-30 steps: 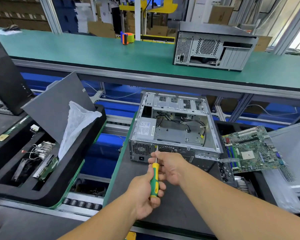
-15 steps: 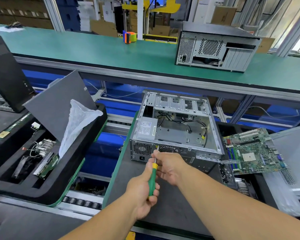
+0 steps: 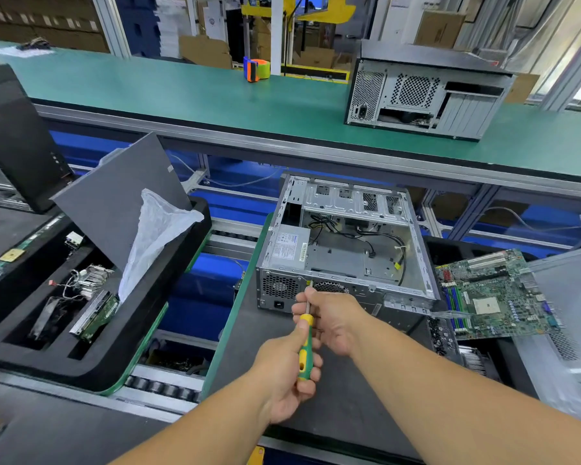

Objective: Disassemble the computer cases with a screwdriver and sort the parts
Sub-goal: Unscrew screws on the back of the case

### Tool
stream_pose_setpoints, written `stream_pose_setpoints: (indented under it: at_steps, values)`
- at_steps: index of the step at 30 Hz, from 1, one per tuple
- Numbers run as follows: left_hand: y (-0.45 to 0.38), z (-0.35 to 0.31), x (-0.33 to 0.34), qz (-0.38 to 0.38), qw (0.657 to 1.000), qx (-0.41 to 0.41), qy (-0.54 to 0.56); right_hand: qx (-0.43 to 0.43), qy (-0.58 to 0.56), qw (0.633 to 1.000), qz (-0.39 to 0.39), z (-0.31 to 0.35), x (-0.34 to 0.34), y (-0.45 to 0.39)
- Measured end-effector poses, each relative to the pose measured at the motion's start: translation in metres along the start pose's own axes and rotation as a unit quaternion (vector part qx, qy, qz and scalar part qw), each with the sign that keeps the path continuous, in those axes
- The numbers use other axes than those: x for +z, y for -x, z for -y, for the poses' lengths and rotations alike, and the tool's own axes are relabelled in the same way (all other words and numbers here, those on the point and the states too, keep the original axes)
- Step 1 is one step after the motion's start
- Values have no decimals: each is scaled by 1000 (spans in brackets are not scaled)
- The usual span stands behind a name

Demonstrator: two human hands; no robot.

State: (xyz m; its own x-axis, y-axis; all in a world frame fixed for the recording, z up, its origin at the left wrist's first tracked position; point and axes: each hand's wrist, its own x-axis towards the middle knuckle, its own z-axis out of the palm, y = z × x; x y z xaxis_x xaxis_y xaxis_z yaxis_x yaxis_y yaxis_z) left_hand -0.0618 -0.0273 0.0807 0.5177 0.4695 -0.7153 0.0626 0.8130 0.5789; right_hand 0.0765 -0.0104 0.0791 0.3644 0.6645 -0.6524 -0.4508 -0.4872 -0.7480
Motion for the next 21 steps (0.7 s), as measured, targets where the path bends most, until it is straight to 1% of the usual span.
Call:
stream_pose_setpoints:
  at_steps: [2, 3, 4, 5, 6, 8, 9, 11, 12, 15, 17, 19, 21]
  values:
    - [-6, 6, 0, -77, 989, 74, -98, -14, 9, 1000, -5, 0, 2, 0]
    - [-8, 8, 0, -105, 982, 100, -122, -19, 13, 1000, -6, -1, 4, 1]
    - [-9, 8, 1, -122, 979, 109, -122, -21, 17, 1000, -7, -1, 4, 1]
    - [-8, 7, 1, -125, 982, 101, -101, -21, 20, 1000, -10, -1, 5, 2]
    - [-6, 6, 1, -109, 989, 74, -66, -22, 19, 999, -14, -1, 5, 2]
    - [-1, 3, 0, -28, 999, -10, 20, -25, 5, 999, -19, -2, 3, 2]
    - [1, 3, -1, 9, 998, -40, 55, -27, 0, 999, -21, -3, 2, 2]
    - [1, 5, -2, 35, 994, -51, 87, -34, 0, 999, -25, -3, 1, 3]
    - [0, 5, -2, 27, 995, -40, 83, -34, 2, 999, -27, -4, 1, 3]
    - [-3, 6, -2, -43, 998, 26, 23, -19, 2, 1000, -22, -3, 1, 6]
    - [-5, 6, -3, -73, 996, 43, 9, -5, -4, 1000, -11, -2, 0, 8]
    - [-5, 3, -5, -83, 996, 26, 26, 3, -7, 1000, -1, -2, 0, 8]
    - [-2, 0, -5, -55, 997, -18, 43, 1, -6, 1000, 2, -2, -1, 8]
